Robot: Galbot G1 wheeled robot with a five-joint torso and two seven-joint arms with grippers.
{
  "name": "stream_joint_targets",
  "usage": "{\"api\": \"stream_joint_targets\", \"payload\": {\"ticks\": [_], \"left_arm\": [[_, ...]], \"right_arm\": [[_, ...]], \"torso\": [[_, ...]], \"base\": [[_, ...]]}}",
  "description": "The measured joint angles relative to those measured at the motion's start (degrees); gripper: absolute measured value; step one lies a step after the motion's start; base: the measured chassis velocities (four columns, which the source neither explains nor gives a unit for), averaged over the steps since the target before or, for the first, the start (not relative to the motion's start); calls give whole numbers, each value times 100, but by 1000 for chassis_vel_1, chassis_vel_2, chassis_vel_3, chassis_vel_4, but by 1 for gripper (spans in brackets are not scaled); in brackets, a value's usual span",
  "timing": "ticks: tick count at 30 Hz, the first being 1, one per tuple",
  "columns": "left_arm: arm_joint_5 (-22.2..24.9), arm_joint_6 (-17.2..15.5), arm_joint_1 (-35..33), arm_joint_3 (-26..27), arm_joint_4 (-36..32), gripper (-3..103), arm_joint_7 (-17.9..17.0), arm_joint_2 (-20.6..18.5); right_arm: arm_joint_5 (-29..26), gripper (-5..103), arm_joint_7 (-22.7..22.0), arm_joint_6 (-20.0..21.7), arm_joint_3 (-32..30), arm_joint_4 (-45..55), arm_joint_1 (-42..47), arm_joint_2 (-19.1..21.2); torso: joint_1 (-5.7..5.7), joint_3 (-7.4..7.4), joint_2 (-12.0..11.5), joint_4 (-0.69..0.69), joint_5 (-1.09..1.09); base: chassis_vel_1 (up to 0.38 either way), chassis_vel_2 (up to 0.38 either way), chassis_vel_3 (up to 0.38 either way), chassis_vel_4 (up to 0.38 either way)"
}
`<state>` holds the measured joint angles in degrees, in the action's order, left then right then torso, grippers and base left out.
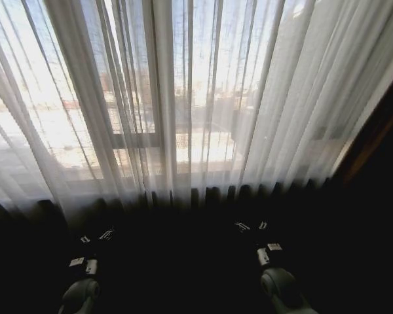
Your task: Open the curtains by pulling them apart, changing their state from closed to fully open.
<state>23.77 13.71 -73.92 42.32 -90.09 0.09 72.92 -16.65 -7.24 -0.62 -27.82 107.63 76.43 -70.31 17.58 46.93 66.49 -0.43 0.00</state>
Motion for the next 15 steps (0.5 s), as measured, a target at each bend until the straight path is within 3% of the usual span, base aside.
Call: {"api": "stream_joint_targets", "payload": {"ticks": [15], "left_arm": [[0,0,0,0,0,100,0,0]], "right_arm": [[-1,100,152,-94,29,-154,-128,16]], "torso": [[0,0,0,0,0]], "base": [[0,0,0,0]]}}
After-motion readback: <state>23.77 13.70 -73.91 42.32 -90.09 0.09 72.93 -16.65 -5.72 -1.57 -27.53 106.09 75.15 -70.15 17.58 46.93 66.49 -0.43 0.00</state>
